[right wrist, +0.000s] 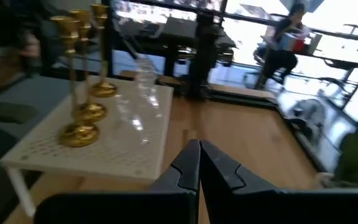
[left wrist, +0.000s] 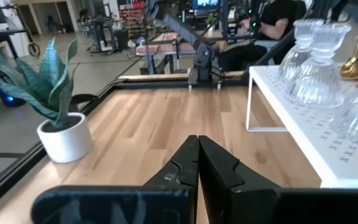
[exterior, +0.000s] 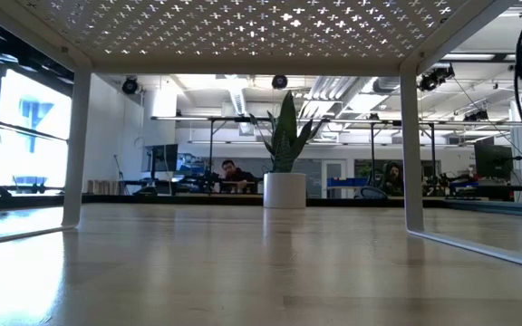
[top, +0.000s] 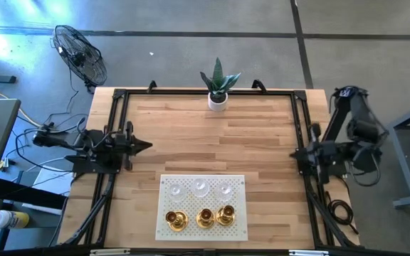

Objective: Pick & Place candle stick holders
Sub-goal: Return to Home Position

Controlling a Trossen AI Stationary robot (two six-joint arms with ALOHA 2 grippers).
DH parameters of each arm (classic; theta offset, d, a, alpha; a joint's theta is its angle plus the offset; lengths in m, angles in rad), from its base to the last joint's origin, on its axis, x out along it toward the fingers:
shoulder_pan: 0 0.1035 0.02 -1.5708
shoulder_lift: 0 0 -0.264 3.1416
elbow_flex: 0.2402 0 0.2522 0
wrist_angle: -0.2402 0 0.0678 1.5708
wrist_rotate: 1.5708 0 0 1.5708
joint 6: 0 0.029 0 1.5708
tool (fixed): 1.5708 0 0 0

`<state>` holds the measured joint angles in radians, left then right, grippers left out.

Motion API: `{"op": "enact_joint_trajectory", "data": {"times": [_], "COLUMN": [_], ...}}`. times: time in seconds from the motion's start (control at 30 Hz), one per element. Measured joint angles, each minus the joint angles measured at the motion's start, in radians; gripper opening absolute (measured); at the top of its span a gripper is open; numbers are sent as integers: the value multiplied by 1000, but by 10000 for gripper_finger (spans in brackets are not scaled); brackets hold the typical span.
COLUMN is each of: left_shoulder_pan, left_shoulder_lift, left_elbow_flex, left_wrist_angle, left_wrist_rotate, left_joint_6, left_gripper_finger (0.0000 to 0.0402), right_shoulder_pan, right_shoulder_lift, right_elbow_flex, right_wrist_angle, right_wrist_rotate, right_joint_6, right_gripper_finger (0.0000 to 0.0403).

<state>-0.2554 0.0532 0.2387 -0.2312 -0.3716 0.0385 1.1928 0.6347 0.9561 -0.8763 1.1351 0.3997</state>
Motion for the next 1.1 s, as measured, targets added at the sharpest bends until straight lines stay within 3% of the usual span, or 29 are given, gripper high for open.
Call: {"op": "enact_joint_trajectory", "data": {"times": [0.27,0.4,0.57,0.9,1.1], "left_shoulder_pan": [0,0,0,0,0], "left_shoulder_lift": [0,0,0,-1,-1], "left_elbow_flex": [-7,-7,-7,-7,-7], "left_wrist_angle": [12,11,10,-13,-75], "left_wrist_rotate": [14,23,23,56,66], "left_joint_6": [-39,-68,-70,-92,-93], "left_gripper_finger": [1,1,1,1,1], "right_shoulder_pan": [-65,-156,-325,-692,-797], "right_shoulder_lift": [-261,-298,-294,-230,-220], "right_elbow_flex": [-499,-660,-728,-730,-730], "right_wrist_angle": [834,1060,1116,1080,1059], "right_wrist_rotate": [-293,-472,-630,-1006,-1096], "right_joint_6": [-516,-622,-601,-552,-562], "right_gripper_finger": [0,0,0,0,0]}}
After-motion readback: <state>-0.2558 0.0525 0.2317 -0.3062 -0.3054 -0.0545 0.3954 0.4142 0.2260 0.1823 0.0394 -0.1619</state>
